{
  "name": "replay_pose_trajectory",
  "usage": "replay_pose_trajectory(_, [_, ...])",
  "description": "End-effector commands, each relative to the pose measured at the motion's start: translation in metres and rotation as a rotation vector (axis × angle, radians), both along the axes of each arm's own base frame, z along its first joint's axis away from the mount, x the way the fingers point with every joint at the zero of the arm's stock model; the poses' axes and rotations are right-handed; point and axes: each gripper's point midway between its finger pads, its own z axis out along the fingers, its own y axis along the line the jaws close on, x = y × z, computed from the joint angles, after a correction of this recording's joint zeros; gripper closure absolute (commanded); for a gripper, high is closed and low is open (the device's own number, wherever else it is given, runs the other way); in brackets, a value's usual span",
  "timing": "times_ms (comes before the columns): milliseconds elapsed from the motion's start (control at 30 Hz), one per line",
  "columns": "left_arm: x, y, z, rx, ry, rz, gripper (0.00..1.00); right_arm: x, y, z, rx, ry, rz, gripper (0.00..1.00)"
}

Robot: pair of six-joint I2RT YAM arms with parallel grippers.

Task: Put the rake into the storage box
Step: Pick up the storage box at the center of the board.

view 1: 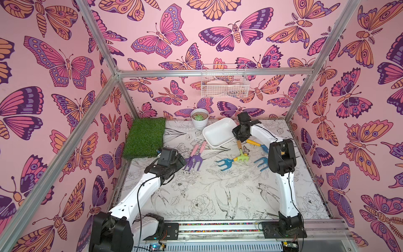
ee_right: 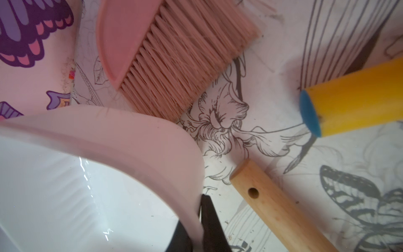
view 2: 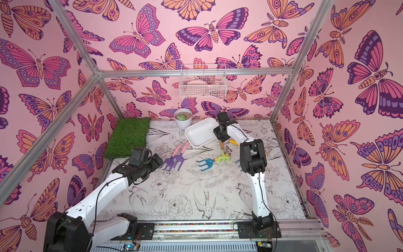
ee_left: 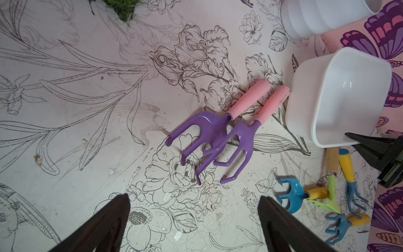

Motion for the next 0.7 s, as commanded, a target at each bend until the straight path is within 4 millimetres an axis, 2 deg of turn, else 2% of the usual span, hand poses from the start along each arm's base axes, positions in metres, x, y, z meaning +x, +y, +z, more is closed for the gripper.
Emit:
replay_pose_trajectory(0, [-0.009, 0.002, -0.003, -0.016, 0.015, 0.006, 0.02, 0.004, -0.002, 0.043, 0.049, -0.09, 0.02, 0.99])
replay_pose_trajectory(200, [-0.013, 0.002, 0.01, -0.01, -0.014, -0.019, 0.02, 0.002, 0.0, 0.075, 0.115, -0.168, 0.088, 1.0])
replay_pose_trajectory(300, [-0.015, 0.002, 0.018, -0.003, -0.019, -0.038, 0.01, -0.009, 0.003, 0.084, 0.125, -0.165, 0.174, 1.0])
replay_pose_trajectory(500, [-0.023, 0.004, 0.035, 0.01, -0.041, -0.06, 0.01, -0.05, 0.01, 0.097, 0.114, -0.16, 0.42, 1.0])
replay_pose_trajectory(667, [-0.03, 0.008, 0.051, 0.016, -0.068, -0.065, 0.01, -0.098, 0.01, 0.113, 0.089, -0.184, 0.628, 1.0])
